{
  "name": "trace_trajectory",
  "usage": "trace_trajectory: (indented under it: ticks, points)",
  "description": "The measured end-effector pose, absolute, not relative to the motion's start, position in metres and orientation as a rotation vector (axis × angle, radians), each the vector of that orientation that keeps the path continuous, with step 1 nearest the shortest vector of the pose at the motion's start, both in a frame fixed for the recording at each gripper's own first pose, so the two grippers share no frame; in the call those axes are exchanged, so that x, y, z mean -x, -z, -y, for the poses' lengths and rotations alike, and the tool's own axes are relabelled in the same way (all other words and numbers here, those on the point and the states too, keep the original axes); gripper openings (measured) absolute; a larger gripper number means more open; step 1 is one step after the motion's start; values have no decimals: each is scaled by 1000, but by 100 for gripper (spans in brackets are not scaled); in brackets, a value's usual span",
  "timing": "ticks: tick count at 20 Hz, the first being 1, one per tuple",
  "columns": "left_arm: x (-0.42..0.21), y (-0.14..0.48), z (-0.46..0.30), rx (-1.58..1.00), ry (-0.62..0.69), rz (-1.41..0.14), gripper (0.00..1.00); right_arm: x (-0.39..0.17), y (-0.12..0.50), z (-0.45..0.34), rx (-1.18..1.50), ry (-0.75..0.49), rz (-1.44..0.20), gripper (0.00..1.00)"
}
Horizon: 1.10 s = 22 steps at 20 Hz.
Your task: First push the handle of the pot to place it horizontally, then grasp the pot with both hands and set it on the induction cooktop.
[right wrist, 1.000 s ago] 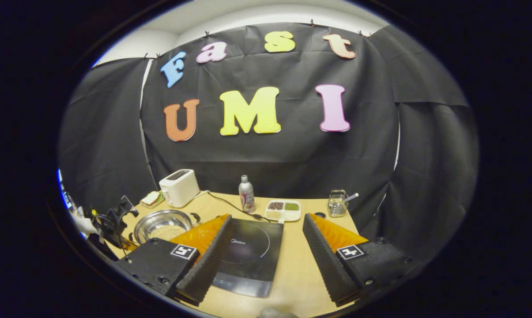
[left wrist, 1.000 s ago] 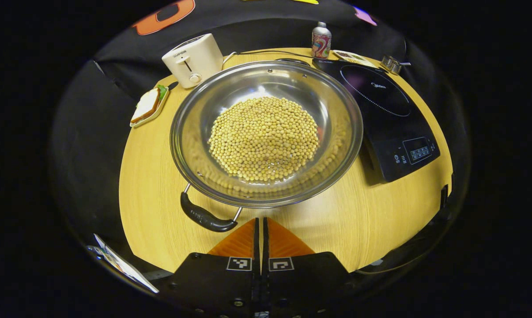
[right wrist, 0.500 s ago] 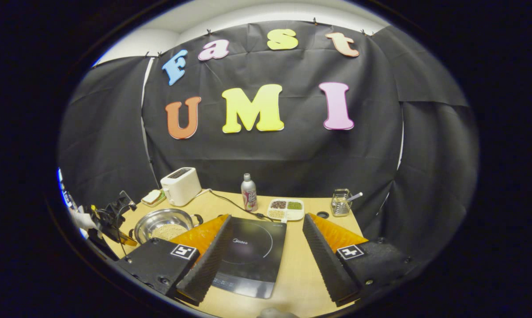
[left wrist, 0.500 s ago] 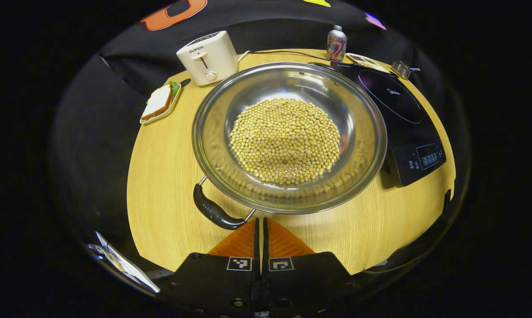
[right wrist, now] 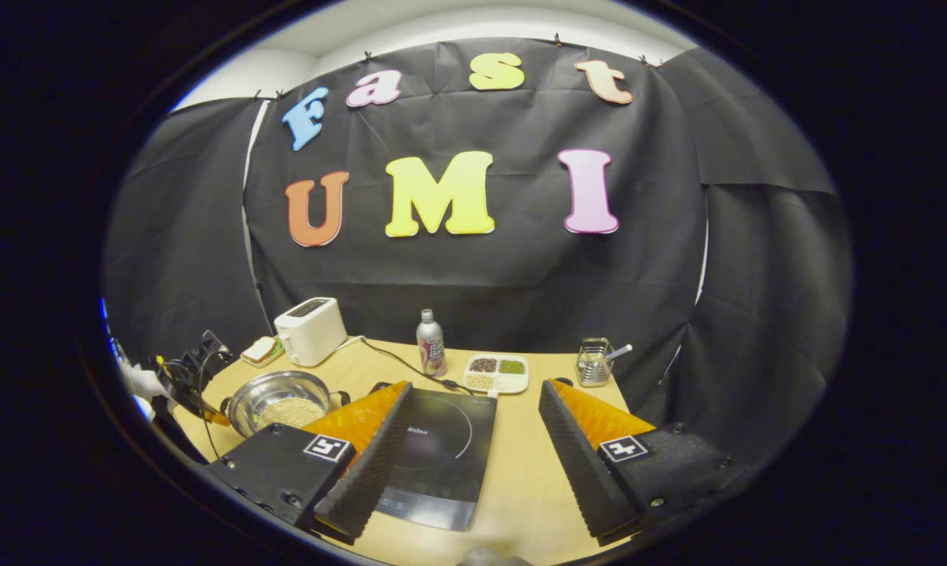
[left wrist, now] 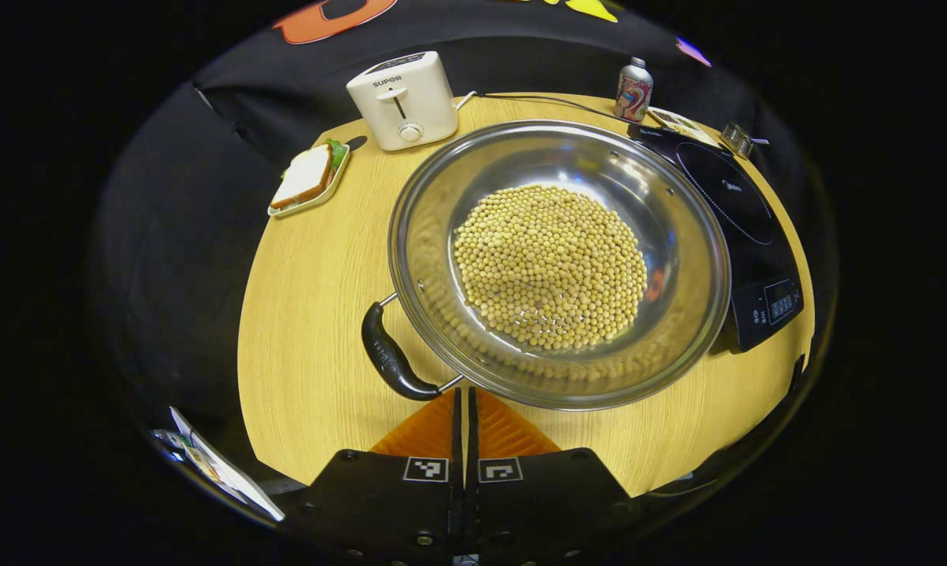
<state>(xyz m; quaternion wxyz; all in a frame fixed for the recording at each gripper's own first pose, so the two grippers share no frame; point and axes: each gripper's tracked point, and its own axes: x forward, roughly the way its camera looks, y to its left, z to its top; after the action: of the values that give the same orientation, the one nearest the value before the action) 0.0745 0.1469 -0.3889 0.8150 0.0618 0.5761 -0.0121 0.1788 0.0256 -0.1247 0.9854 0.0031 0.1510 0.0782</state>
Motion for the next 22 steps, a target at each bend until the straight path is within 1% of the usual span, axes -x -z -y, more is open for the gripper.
trace_trajectory:
  ticks: [7,22]
  points:
    - [-87,394,-172,-112,-27,-1214,0,-177,124,-25,8,-147,-306,100]
    - [-123,398,-199,-77,-58,-1188,0,-180,121,-35,35,-150,-323,100]
